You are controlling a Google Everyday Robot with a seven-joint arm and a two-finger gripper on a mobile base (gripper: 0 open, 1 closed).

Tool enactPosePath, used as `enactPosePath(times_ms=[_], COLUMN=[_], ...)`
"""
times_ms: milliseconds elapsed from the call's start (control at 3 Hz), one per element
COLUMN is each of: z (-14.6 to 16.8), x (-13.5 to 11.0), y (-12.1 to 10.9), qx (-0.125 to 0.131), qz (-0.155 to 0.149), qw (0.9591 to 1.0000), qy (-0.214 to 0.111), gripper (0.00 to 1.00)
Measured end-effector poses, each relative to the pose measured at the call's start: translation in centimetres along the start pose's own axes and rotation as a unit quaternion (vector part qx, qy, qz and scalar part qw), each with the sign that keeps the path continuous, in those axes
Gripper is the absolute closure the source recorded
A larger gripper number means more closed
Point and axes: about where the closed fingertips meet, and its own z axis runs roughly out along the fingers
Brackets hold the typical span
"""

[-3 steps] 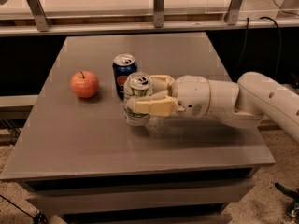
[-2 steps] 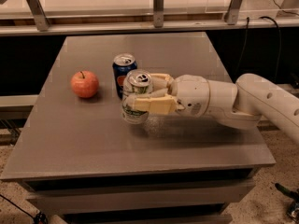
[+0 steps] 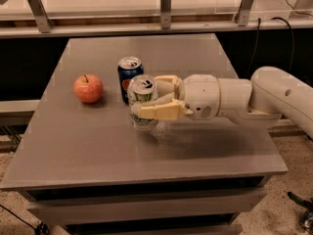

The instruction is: Place 7up can upright

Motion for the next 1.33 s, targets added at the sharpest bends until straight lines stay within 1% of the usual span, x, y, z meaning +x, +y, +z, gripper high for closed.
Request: enactPosePath(times_ms=[333,667,1000,1333], z=[0.0,-0.2,-0.3,-0.4], x=[0.7,1.5,2.5,3.4], y=[0.2,0.3,0.2,0.2], qx=[-0.009,-0.014,-0.021,-0.024], qz=[-0.015,-0.011,0.003,0.021], qw=[0.9988,0.9978,0.9979,0.9987], qy=[0.046,0.063,0.061,0.040], gripper=[1.00,1.00,1.00,0.83])
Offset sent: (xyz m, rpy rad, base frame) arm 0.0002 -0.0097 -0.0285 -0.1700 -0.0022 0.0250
